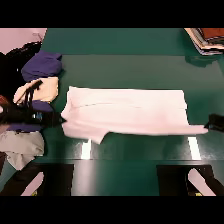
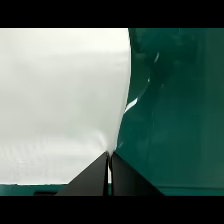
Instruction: Fold the shirts.
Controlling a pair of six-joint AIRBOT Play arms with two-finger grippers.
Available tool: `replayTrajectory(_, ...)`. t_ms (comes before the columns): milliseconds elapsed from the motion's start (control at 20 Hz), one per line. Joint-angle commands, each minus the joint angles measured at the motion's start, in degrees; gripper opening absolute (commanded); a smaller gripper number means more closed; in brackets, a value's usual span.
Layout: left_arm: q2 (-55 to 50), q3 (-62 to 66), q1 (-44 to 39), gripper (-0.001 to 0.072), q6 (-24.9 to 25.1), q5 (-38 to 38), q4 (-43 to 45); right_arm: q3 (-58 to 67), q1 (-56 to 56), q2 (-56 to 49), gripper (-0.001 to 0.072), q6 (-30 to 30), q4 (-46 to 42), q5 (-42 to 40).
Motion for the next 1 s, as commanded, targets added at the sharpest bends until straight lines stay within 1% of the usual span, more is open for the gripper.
replayTrajectory(0, -13.68, 8.7, -0.11, 0.0026, 2.71, 7.72, 1.33, 8.39, 3.93, -10.78, 0.0008, 0.33, 2.89, -3.65)
replayTrajectory(50, -18.51, 11.13, -0.11, 0.0027, 2.89, 8.85, 1.27, 10.8, 5.49, -14.51, 0.0008, 0.63, 2.89, -4.74)
replayTrajectory(150, -26.64, 15.82, -0.11, 0.0027, 4.04, 10.88, 0.96, 15.47, 7.69, -20.92, 0.0009, 3.06, 2.95, -6.43)
replayTrajectory(250, -32.85, 20.26, -0.13, 0.0027, 4.04, 13.53, 0.72, 20.72, 9.22, -26.91, 0.0009, 5.27, 3.08, -8.7)
replayTrajectory(350, -37.13, 23.89, -0.13, 0.0027, 4.04, 15.91, 0.37, 25.7, 10.1, -31.87, 0.001, 5.27, 5.18, -9.29)
replayTrajectory(450, -39.32, 25.92, -0.13, 0.0029, 4.0, 19.32, -0.52, 30.4, 10.43, -36.54, 0.0011, 5.31, 8.46, -9.57)
replayTrajectory(500, -39.54, 26.32, -0.13, 0.0163, 3.96, 21.22, -0.85, 32.59, 10.43, -38.56, 0.0048, 5.29, 10.56, -9.55)
replayTrajectory(550, -39.52, 26.36, -0.11, 0.0478, 3.89, 23.02, -2.21, 34.86, 10.19, -40.41, 0.0261, 5.25, 13.22, -9.77)
replayTrajectory(600, -39.52, 26.36, -0.04, 0.0566, 3.89, 23.58, -3.89, 36.85, 9.57, -41.79, 0.0368, 5.22, 15.52, -9.75)
replayTrajectory(650, -39.41, 26.36, -0.07, 0.0528, 3.91, 23.08, -5.07, 38.62, 8.81, -42.75, 0.0369, 4.94, 17.86, -9.18)
replayTrajectory(700, -39.32, 26.36, -0.07, 0.0526, 3.93, 21.9, -5.6, 39.54, 7.98, -43.04, 0.0368, 4.13, 18.84, -8.24)
replayTrajectory(800, -39.3, 26.36, -0.07, 0.0524, 4.0, 16.87, -6.21, 39.56, 5.66, -42.99, 0.0369, 1.92, 18.95, -5.09)
replayTrajectory(850, -39.3, 26.36, -0.07, 0.0458, 4.09, 14.1, -6.21, 38.77, 4.28, -42.97, 0.0369, 0.85, 18.99, -3.17)
replayTrajectory(900, -39.3, 26.36, -0.07, 0.0198, 5.77, 11.76, -6.25, 37.81, 2.75, -42.93, 0.0369, 0.04, 18.91, -1.51)
replayTrajectory(950, -39.3, 26.36, -0.07, 0.0027, 8.07, 10.01, -6.45, 36.09, 1.09, -42.93, 0.0369, -0.57, 19.02, -0.59)
